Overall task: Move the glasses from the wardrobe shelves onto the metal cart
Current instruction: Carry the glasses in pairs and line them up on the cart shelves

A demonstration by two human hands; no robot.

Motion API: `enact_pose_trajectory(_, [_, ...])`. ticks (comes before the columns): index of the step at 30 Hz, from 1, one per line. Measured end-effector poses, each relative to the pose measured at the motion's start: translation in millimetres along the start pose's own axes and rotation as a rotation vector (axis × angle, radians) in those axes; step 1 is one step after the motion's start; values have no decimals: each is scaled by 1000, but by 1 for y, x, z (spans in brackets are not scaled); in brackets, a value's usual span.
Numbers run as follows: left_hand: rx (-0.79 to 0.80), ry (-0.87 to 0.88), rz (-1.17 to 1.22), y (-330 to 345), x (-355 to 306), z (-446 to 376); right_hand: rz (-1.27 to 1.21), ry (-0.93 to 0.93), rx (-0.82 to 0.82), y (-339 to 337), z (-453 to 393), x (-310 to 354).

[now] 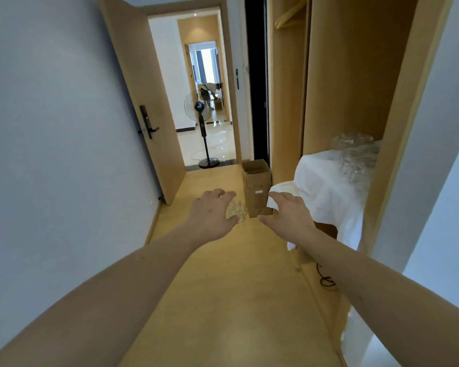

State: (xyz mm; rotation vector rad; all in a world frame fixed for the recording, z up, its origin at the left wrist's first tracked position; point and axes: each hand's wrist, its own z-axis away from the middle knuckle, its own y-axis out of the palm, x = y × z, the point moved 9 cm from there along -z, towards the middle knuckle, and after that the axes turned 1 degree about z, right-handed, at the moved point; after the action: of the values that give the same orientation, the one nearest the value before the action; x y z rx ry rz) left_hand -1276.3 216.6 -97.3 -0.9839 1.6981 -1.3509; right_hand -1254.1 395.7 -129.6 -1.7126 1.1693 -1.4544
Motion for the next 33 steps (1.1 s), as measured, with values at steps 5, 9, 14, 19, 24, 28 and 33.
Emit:
enact_pose_trajectory(5, [62,86,-61,23,-20,-60,-26,81,7,5,-37,-47])
enact_pose_trajectory(9, [79,137,-41,43,-26,-111,14,161,6,11,-65,-77])
enact_pose_trajectory(14, [73,231,24,65,-24,-173,70,239,-1,18,-107,-95])
enact_pose_trajectory(19, [72,321,120,77,-10,-240,171,334,-11,23,-158,-96])
enact_pose_trajectory(24, [88,388,222,75,14,-304,232,408,-34,28,-217,-86])
enact_pose_trajectory(28, [99,472,236,74,25,-347,244,486,-74,27,-254,-89])
enact_pose_trajectory(33, [125,523,325,88,22,-389,271,569,-97,26,-274,-107])
